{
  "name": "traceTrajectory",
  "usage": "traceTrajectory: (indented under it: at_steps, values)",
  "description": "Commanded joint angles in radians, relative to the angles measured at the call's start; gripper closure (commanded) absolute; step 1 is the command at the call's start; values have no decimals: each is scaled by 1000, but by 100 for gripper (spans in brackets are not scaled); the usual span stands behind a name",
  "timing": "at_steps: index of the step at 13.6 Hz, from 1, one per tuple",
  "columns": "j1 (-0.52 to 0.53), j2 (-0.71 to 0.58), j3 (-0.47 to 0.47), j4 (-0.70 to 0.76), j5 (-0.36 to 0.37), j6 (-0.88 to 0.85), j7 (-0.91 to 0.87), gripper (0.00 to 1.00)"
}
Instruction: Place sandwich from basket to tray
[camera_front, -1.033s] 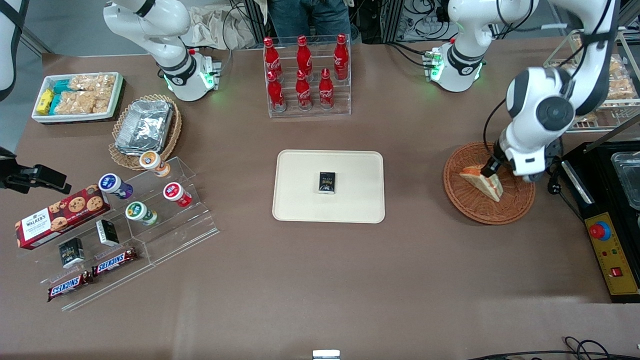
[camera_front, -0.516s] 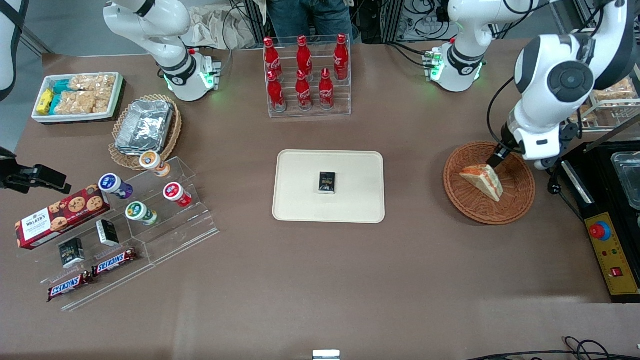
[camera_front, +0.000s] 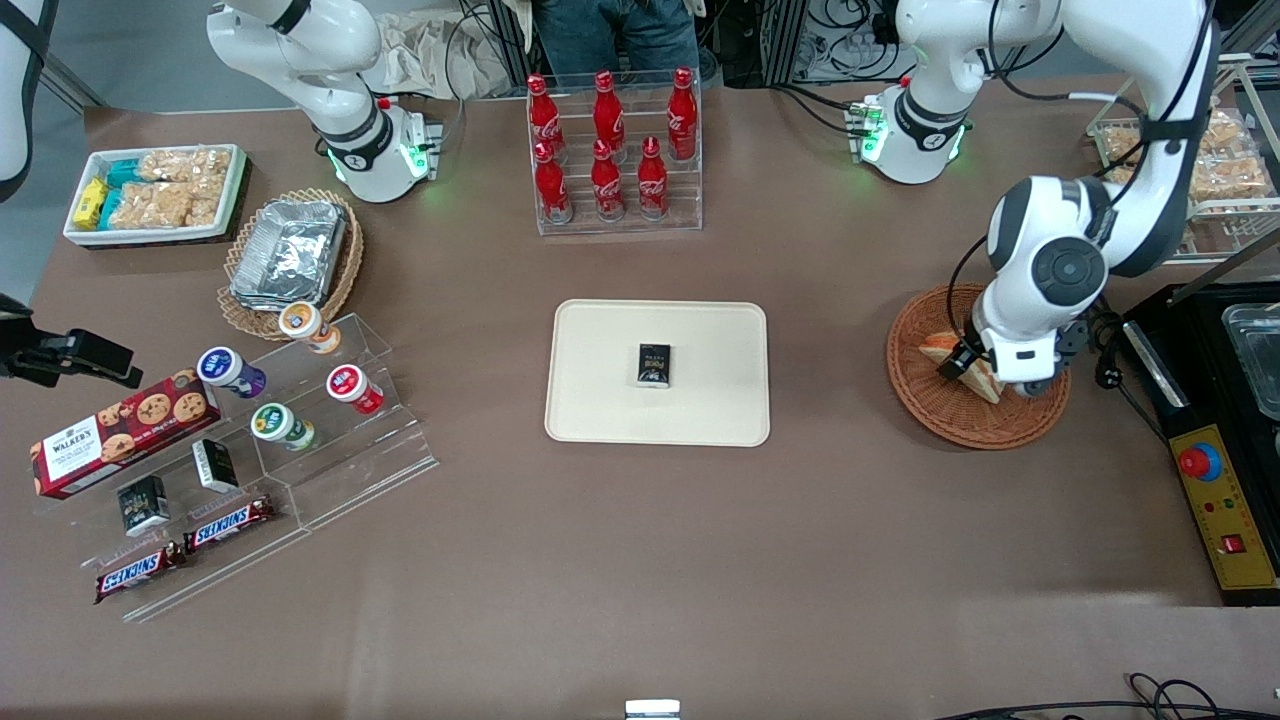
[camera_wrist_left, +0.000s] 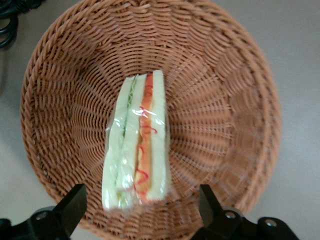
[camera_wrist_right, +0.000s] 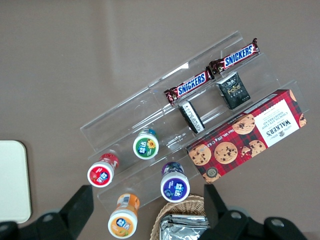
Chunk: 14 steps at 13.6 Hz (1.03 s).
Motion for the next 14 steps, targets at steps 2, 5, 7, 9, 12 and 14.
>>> traceTrajectory:
  at_steps: [2,5,7,9,12,14]
  values:
    - [8,-8,33,-62,48,72,-42,0]
    - [8,32,33,-62,48,123,-53,2]
    - [8,55,33,-61,48,152,-91,33]
    - [8,59,33,-56,48,152,-95,97]
    - [8,-17,33,-48,36,123,-137,100]
    - [0,-143,26,-18,30,-48,-86,100]
